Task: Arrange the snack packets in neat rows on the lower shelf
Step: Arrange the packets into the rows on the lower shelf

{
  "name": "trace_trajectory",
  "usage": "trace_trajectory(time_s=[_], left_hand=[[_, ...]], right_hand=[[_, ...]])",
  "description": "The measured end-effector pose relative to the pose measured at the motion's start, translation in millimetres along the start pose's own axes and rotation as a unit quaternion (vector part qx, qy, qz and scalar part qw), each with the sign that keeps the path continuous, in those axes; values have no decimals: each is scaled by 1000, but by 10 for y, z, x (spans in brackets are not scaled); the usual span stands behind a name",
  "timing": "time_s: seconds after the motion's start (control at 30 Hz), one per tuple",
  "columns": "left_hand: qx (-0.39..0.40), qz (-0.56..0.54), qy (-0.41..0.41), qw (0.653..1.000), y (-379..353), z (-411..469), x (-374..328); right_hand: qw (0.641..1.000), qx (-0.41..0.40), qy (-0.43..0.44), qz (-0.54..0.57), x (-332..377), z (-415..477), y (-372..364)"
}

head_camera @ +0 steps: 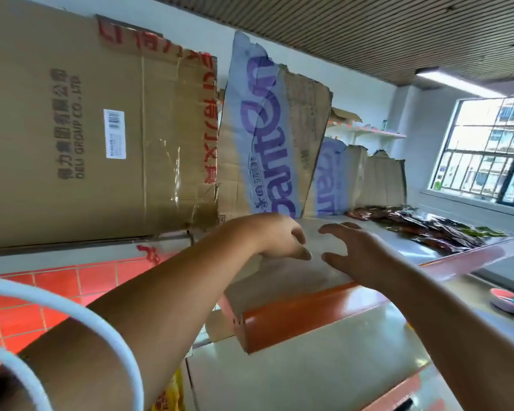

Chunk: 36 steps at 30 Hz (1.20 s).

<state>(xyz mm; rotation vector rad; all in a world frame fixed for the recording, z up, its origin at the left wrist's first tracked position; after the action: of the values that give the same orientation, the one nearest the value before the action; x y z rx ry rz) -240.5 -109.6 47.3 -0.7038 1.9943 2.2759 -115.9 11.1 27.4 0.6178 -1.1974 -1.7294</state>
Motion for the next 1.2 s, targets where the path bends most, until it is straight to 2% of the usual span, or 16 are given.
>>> trace_trajectory(time_s=[0.33, 0.77, 0.87, 0.93, 1.0, 1.1, 1.2], left_hand=[[124, 103, -16, 987, 18, 520, -279], [104, 146, 13, 984, -12, 1272, -907], [92, 155, 21, 983, -114, 1587, -1130], [87, 150, 27, 985, -195, 1782, -1222], [85, 131, 38, 987, -299, 2042, -1354], [67, 101, 42, 992, -348, 2302, -1450], [22, 50, 38, 998, -395, 2526, -1538]], right_hand=[[999, 16, -35, -34, -671, 419, 12], [999, 12, -31, -28, -1685, 961, 138], [997, -3, -75, -25, -2171, 1044, 338], [991, 27, -98, -93, -2457, 1137, 395], [976, 94, -92, -172, -2752, 1242, 406], [960, 183, -68, -199, -2935, 1340, 250], [959, 176, -25, -222, -3040, 1501, 154]])
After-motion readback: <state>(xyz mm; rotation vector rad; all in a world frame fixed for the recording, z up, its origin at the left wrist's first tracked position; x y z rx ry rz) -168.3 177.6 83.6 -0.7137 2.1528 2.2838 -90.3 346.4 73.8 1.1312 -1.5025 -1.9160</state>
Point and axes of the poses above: each hand's wrist, its own z-axis towards the middle knuckle, its own y-axis out of the back of the hand, x = y × z, the point moved 6 cm from there along z, towards the middle knuckle, and after that the axes turned 8 degrees about -z, right-handed, at the moved point
